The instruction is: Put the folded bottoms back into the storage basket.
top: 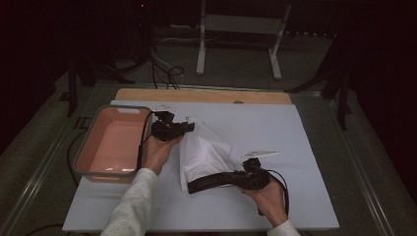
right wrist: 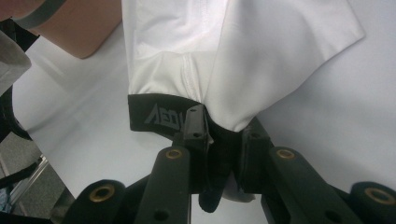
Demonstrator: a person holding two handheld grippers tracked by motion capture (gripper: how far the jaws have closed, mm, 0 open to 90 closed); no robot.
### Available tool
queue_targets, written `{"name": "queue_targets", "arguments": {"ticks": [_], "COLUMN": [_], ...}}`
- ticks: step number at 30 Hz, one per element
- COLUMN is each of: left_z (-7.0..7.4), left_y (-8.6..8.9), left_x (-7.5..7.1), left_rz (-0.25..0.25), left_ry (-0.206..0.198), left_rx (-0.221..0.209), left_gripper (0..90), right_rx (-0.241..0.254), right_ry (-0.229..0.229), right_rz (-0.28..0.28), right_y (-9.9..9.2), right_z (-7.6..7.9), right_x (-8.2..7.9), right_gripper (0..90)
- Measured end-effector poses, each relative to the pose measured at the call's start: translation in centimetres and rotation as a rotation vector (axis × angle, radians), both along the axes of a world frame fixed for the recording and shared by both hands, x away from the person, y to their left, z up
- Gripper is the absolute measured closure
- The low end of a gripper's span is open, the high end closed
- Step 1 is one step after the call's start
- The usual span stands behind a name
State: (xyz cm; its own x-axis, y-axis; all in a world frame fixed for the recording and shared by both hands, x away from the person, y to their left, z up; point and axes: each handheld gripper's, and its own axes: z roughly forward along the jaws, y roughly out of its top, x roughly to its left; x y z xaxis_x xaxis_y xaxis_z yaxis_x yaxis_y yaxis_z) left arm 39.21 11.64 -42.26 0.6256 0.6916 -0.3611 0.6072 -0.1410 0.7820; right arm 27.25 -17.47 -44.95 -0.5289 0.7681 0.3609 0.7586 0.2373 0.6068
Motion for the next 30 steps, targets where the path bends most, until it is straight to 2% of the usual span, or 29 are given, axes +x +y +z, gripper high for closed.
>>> {"name": "queue_targets", "arguments": {"ticks": [10,30], "left_z": [0.7,1.9], "left_y": [0.8,2.4], "left_x": [-0.1,0.0], "left_rz": [0.007,0.028], "left_ry": [-0.006,-0.011], "left_rx": [-0.018,-0.023], "left_gripper": [81.4,81.4], "right_rx": [0.002,-0.005], "right_ry": [-0.016,-0.032], "right_rz": [0.016,0.044], "right_y": [0.8,2.6], "right_z": [0.7,1.7], "right_x": [0.3,1.1], "right_gripper": [77.7,77.7]}}
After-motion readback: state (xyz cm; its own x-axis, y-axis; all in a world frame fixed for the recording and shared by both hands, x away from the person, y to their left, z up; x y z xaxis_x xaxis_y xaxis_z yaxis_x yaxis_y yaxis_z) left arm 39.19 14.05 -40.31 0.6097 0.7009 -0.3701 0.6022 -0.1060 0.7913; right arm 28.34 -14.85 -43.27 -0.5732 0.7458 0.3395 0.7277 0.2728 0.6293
